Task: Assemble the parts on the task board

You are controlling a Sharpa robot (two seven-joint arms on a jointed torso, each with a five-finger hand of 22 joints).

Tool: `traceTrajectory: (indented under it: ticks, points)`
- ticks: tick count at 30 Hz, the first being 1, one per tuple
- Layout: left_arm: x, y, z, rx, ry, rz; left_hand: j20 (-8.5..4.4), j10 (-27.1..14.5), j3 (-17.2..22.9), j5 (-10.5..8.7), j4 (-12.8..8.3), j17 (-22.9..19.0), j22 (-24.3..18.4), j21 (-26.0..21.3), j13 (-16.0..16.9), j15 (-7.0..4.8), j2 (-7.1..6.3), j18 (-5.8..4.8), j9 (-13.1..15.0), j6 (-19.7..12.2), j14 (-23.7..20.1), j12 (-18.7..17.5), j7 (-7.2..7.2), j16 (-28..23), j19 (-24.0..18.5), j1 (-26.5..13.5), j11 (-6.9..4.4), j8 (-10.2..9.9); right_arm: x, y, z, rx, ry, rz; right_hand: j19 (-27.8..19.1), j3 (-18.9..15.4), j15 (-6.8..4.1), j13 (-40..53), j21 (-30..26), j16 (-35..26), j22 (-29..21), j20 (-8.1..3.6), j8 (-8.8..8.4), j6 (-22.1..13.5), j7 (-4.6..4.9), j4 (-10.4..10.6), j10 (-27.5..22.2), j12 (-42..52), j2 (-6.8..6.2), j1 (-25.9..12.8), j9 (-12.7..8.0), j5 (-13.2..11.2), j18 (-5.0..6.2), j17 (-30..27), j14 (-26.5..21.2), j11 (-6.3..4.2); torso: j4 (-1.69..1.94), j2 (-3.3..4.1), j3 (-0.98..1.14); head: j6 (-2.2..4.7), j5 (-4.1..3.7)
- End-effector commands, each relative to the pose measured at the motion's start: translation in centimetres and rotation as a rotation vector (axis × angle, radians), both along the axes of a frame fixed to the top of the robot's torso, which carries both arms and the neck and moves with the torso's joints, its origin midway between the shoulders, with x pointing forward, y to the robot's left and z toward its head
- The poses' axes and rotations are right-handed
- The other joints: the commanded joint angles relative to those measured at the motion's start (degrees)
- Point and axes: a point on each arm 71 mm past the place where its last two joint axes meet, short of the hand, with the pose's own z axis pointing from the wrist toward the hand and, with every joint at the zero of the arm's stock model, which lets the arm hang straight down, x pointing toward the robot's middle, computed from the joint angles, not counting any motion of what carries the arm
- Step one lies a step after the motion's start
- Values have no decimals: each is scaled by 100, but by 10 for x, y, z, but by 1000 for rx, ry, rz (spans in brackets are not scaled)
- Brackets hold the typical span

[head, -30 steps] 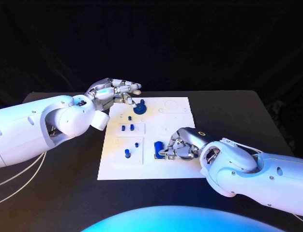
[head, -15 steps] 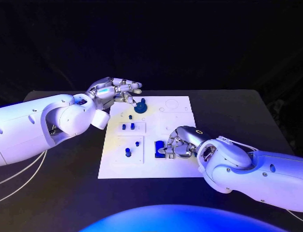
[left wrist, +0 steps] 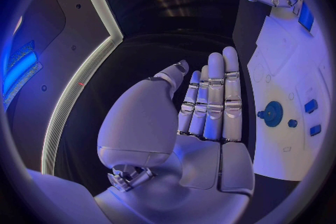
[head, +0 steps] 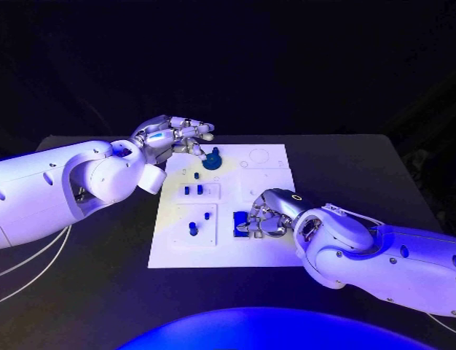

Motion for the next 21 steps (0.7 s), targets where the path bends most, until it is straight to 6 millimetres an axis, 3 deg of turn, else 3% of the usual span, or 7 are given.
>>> traceTrajectory:
  ticks: [1, 6, 15, 21]
  points:
    - [-1, -2, 1, -2, -6, -22, -5, -47, -12, -11, -34, -7, -7, -34, 7, 5, 20, 95, 6, -25, -23, 38, -3, 22, 50, 39, 2, 32, 0, -2, 0, -15, -8, 3, 518, 2, -13, 760, -6, 21, 1317, -36, 30, -43, 1, -78, 137, -41, -21, 119, 5, -53, -32, 1506, 618, -4, -2, -3, -3, -2, -2]
    - [-1, -1, 1, -1, -6, -22, -6, -47, -12, -11, -35, -7, -7, -34, 7, 5, 20, 95, 6, -25, -23, 38, -3, 22, 50, 40, 2, 32, -4, -2, 1, -10, -8, 14, 518, 1, -14, 771, -4, 21, 1319, -36, 35, -42, 0, -116, 143, -30, -38, 170, 5, -117, -33, 1506, 618, -5, 1, 0, 5, -10, 3]
    - [-1, -1, 1, 0, -6, -22, -6, -47, -12, -11, -35, -7, -7, -34, 7, 5, 20, 95, 6, -25, -23, 38, -3, 22, 50, 40, 2, 32, -10, -5, -1, -7, 0, 24, 519, -1, -14, 776, -2, 21, 1320, -37, 37, -40, 2, -124, 146, -27, -41, 179, 4, -167, -33, 1506, 618, -4, -9, 0, 2, -22, 14]
    - [-1, -2, 1, -1, -7, -23, -6, -47, -12, -11, -35, -7, -7, -34, 7, 5, 20, 95, 6, -25, -23, 38, -3, 22, 50, 40, 2, 32, -11, -6, -4, -14, 8, 25, 519, -3, -14, 779, -5, 21, 1319, -37, 38, -39, 3, -123, 148, -23, -42, 177, 4, -176, -33, 1506, 618, -4, 4, 0, 0, -34, 12]
